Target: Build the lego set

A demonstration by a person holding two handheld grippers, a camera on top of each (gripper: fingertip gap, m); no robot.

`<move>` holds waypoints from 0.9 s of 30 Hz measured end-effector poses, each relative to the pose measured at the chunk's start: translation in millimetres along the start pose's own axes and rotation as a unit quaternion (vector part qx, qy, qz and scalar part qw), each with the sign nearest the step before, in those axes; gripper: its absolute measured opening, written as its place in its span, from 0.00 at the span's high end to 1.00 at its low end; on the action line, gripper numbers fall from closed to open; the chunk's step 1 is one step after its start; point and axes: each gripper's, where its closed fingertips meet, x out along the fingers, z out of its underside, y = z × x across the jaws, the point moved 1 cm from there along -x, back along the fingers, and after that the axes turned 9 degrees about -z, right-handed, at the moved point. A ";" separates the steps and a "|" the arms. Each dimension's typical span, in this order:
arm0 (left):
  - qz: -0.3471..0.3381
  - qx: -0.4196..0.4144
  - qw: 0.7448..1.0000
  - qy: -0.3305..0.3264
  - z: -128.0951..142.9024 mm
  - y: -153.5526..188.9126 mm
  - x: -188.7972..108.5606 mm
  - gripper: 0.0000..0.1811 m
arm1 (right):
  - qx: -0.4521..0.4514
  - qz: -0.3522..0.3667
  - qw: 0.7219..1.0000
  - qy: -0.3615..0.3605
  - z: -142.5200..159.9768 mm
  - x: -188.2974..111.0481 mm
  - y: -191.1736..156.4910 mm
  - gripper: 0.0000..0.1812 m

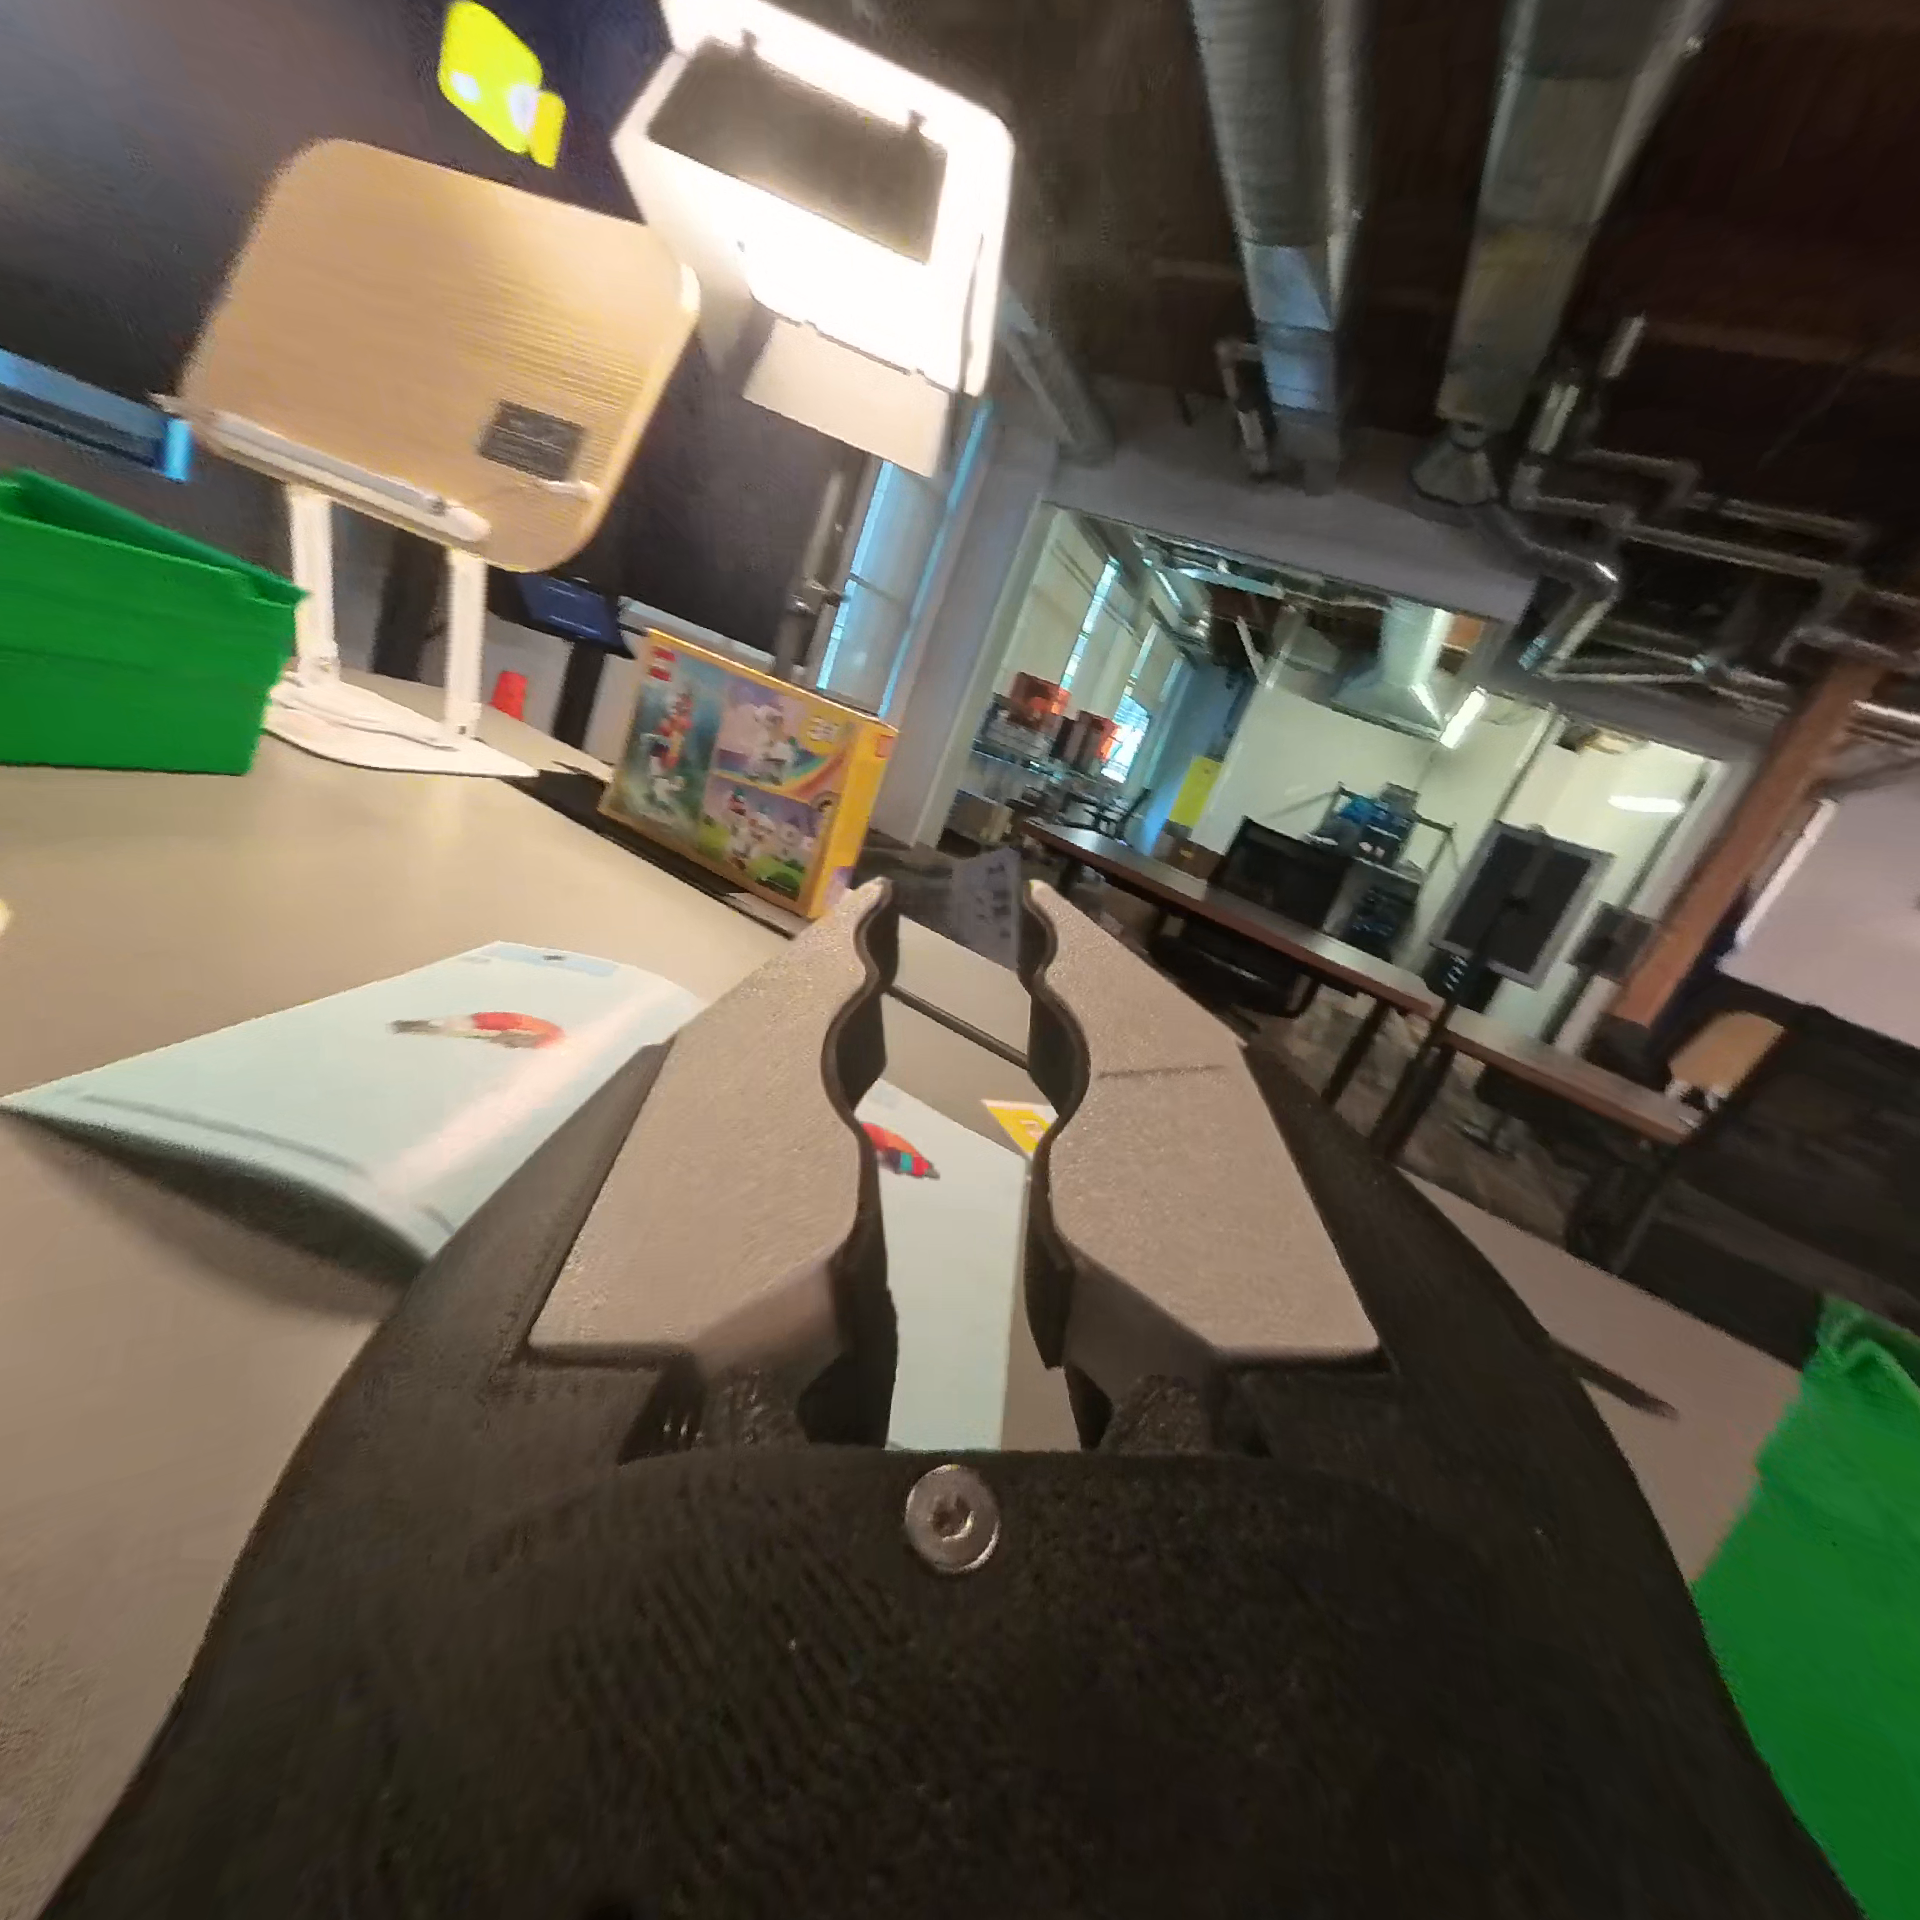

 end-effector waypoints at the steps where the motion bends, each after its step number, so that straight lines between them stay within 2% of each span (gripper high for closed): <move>1: 0.012 -0.024 0.999 0.019 -0.5 4.7 7.4 0.99 | -0.007 -0.016 1.000 0.006 -3.7 -3.2 -6.5 0.89; 4: 0.031 -0.093 0.993 0.059 3.1 10.3 24.8 0.99 | -0.019 -0.072 0.997 0.030 -17.0 -14.7 -29.9 0.88; 6: 0.065 -0.138 0.986 0.062 7.7 18.2 34.4 0.99 | -0.031 -0.117 0.991 0.050 -27.2 -25.0 -49.4 0.88; 10: 0.148 -0.215 0.965 0.000 23.0 39.6 50.8 0.99 | -0.096 -0.221 0.968 0.073 -36.9 -50.0 -92.9 0.86; 14: 0.171 -0.231 0.957 -0.052 37.3 56.7 64.2 0.99 | -0.118 -0.269 0.952 0.087 -43.5 -62.1 -116.1 0.84; 20: 0.206 -0.233 0.944 -0.109 53.1 78.0 72.1 0.99 | -0.111 -0.292 0.946 0.083 -41.9 -62.4 -123.5 0.83; 27: 0.175 -0.235 0.947 -0.129 64.1 71.4 75.7 0.99 | -0.107 -0.307 0.944 0.057 -30.7 -58.5 -125.5 0.84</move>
